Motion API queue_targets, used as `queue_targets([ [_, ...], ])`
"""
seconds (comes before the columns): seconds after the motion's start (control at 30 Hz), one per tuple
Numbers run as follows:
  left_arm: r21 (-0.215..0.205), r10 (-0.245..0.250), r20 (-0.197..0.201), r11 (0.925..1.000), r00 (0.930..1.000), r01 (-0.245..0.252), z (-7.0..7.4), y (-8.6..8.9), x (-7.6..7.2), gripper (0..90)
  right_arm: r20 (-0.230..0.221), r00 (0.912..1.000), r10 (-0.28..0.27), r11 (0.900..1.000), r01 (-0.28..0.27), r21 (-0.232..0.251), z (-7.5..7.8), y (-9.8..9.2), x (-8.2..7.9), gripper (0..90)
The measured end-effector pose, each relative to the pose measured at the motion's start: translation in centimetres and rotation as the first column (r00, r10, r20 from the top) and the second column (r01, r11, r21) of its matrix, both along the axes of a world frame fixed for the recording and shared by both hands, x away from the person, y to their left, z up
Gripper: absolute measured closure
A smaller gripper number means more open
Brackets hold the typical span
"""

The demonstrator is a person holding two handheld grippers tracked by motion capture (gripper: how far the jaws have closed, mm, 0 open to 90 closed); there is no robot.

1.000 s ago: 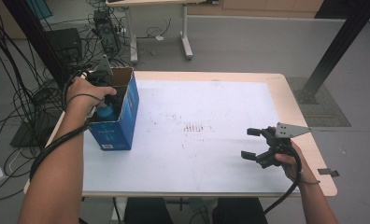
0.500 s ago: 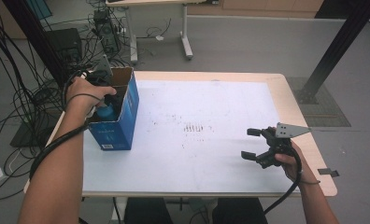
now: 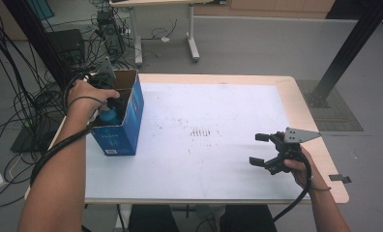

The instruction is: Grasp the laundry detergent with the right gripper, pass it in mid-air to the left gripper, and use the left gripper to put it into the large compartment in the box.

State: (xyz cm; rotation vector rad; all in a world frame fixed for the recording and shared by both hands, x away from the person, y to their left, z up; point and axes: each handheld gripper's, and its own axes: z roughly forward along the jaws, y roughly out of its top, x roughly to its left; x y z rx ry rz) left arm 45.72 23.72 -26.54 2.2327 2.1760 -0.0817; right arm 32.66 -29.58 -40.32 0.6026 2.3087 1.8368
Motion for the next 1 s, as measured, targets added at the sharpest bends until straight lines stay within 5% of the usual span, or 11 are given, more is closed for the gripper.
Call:
queue_targets([
  [0.27, 0.000, -0.006, -0.005, 1.0000, 1.0000, 0.006, 0.1, -0.1, 0.0, 34.5, -0.001, 1.0000, 0.001, 1.000, -0.001, -0.001, 0.0, 0.1, 0.0, 3.0],
  [1.0, 0.046, -0.001, 0.045, 0.9989, 0.9990, -0.001, 4.0, -0.8, -0.3, 33.9, 0.007, 1.0000, 0.004, 1.000, -0.004, 0.004, 0.2, 0.3, 0.0, 3.0],
])
